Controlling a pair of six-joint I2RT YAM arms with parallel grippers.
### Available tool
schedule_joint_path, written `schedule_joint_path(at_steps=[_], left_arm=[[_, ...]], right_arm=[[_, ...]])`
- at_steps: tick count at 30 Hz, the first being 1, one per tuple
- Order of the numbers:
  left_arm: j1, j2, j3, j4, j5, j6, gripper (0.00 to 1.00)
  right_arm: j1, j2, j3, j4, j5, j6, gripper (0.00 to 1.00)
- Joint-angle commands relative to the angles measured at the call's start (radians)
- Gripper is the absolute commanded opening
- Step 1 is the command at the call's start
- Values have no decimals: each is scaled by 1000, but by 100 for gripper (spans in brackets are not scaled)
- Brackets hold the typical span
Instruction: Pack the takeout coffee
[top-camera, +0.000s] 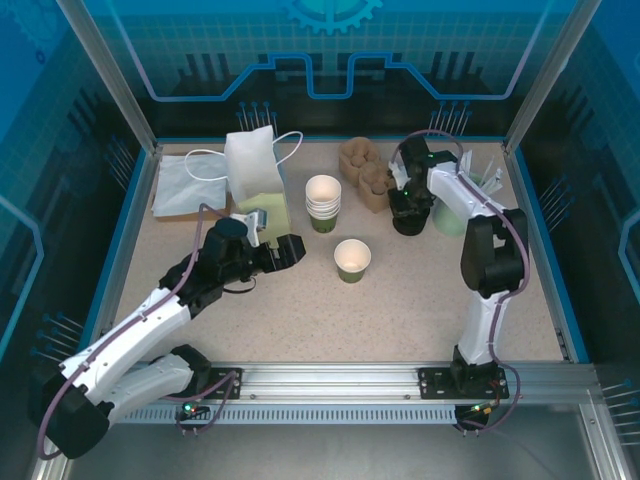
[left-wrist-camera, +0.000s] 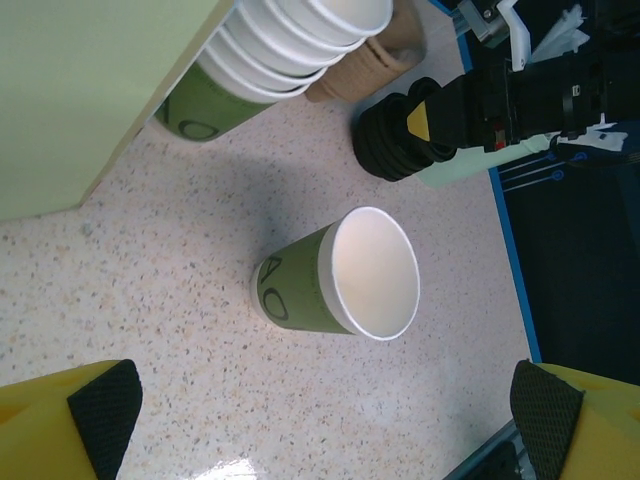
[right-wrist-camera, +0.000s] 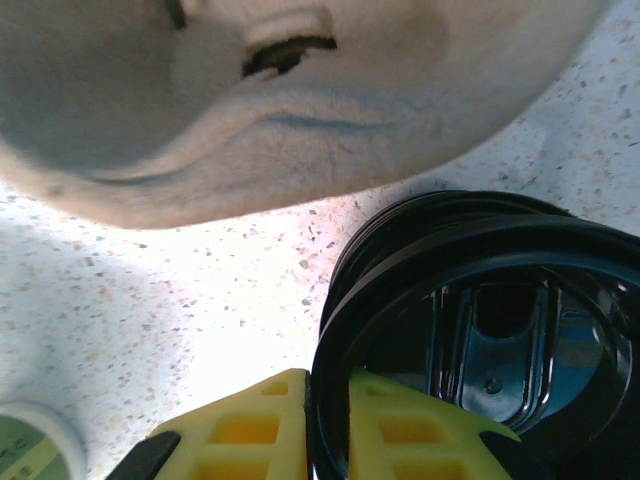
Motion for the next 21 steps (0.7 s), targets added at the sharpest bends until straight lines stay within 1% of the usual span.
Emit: schedule_joint_path(at_steps=[1, 3, 6, 10, 12, 16, 19, 21], left_arm=[[-10, -29, 46, 64, 7, 108, 99], [-10, -38, 48, 105, 15, 151, 99], [-10, -55, 36, 207, 33, 218, 99], [-10, -66, -2, 395, 54, 320, 99], [-10, -58, 0, 457, 79, 391, 99], [-11, -13, 50, 509, 168, 542, 99], [-16, 27, 81, 563, 260, 643, 99], [-22, 57, 97, 601, 299, 699, 99]], right_arm=[[-29, -91, 26, -29, -75, 25, 15], [-41, -134, 18, -29, -125, 47, 15], [-63, -226, -6, -17, -240, 86, 15], [-90, -365, -55, 27, -465, 157, 15], [-99, -421, -74, 45, -580, 197, 15], [-104, -511, -98, 71, -775, 283, 14], [-104, -575, -121, 103, -875, 365, 14], [-104, -616, -139, 125, -925, 422, 14]])
